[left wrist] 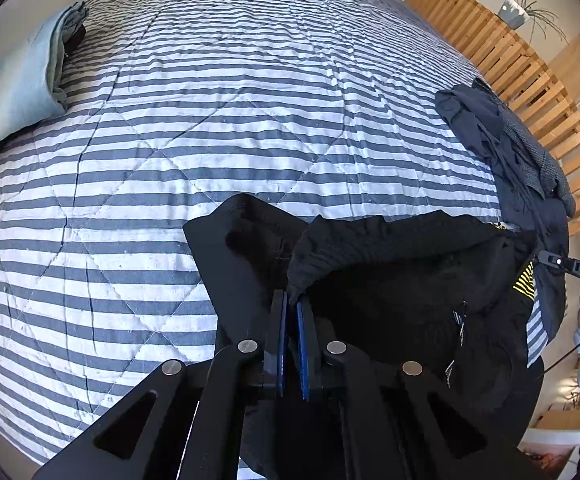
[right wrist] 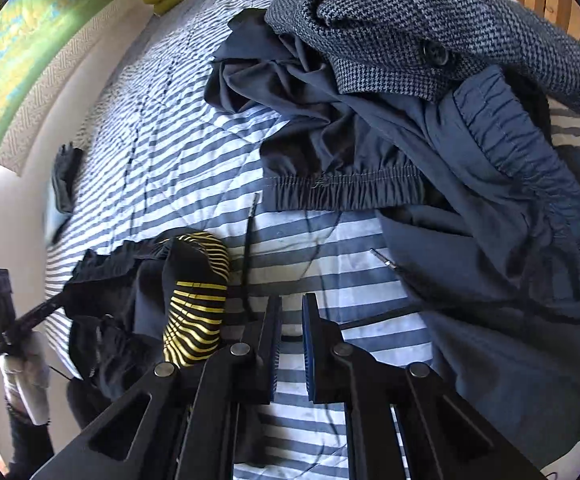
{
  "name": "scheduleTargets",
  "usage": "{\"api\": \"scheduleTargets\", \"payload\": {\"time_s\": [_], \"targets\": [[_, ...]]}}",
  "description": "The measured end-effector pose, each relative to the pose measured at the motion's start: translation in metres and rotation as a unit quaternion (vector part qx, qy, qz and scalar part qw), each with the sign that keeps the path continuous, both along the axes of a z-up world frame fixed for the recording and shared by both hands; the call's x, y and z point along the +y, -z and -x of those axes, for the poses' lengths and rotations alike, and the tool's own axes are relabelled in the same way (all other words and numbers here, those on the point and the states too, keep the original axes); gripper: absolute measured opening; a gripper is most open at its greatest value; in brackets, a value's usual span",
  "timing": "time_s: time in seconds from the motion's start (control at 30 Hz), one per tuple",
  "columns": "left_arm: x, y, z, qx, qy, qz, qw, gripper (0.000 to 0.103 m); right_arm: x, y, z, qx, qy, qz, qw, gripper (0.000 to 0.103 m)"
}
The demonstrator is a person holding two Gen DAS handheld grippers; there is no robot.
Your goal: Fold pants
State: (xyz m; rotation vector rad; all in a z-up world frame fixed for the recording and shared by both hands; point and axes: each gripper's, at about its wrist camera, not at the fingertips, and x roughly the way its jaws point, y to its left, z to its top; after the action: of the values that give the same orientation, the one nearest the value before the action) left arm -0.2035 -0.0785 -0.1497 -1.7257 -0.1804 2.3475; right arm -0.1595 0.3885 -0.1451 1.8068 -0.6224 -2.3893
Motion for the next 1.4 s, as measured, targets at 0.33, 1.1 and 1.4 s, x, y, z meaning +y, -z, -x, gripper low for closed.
{"api": "scheduleTargets", "payload": {"time_s": [0.33, 1.1, 1.4], "targets": [[0.018, -0.011, 0.003, 0.011, 0.016, -0.004, 0.9998, 0.004, -0.084, -0.032, 0.039, 0.02, -0.107, -0.139, 0.984, 0.027], [0.005, -0.072, -0.021, 0.08, 0.023, 0.053, 0.9951, 0.003, -0.056, -0.048, 0.002, 0.037, -0.109, -0.173, 0.978, 0.003], [-0.026, -0.306, -0.05, 0.275, -0.01, 0.03, 0.961, 0.003, -0.078, -0.252, -0.026, 0.271, -0.053, -0.152, 0.949, 0.003]]}}
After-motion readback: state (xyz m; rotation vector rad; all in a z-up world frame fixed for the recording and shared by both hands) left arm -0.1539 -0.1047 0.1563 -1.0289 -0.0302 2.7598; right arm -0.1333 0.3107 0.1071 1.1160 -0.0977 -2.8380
